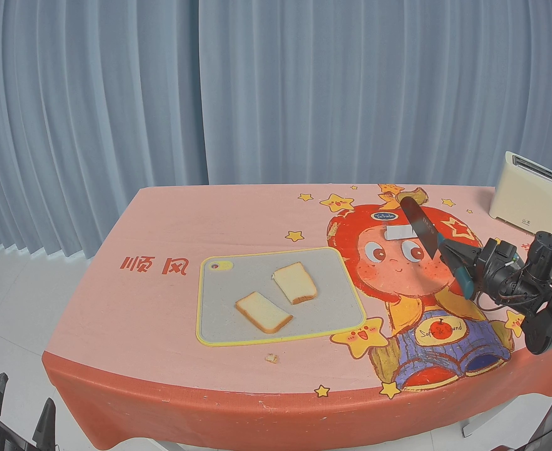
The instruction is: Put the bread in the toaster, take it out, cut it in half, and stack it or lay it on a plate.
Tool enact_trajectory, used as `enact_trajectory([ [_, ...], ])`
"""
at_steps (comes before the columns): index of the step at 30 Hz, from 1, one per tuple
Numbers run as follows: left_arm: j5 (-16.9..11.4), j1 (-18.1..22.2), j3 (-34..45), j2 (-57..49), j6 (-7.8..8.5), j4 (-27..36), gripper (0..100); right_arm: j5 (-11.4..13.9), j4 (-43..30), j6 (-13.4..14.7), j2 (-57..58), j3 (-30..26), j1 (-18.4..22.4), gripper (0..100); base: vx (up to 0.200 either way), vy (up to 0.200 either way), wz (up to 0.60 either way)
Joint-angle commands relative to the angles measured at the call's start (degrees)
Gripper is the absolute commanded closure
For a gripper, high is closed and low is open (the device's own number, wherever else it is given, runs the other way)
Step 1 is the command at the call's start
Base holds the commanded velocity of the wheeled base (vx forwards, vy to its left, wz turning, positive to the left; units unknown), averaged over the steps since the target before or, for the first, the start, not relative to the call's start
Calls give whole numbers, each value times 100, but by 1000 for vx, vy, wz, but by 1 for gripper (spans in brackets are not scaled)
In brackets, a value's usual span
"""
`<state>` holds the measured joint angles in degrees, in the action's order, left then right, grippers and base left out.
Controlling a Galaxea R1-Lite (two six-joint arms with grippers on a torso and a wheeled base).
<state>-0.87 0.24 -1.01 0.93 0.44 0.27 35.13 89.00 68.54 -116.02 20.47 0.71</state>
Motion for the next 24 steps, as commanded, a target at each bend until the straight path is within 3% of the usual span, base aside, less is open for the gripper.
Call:
enact_trajectory([
  [1,-1,2,101,-93,0,0,0,2,29,19,0,27,17,100,0,0,0],
  [11,-1,2,101,-93,0,0,0,-6,29,81,-35,142,175,100,0,0,0],
  [24,-1,2,101,-93,0,0,0,2,21,81,-70,159,61,100,0,0,0],
])
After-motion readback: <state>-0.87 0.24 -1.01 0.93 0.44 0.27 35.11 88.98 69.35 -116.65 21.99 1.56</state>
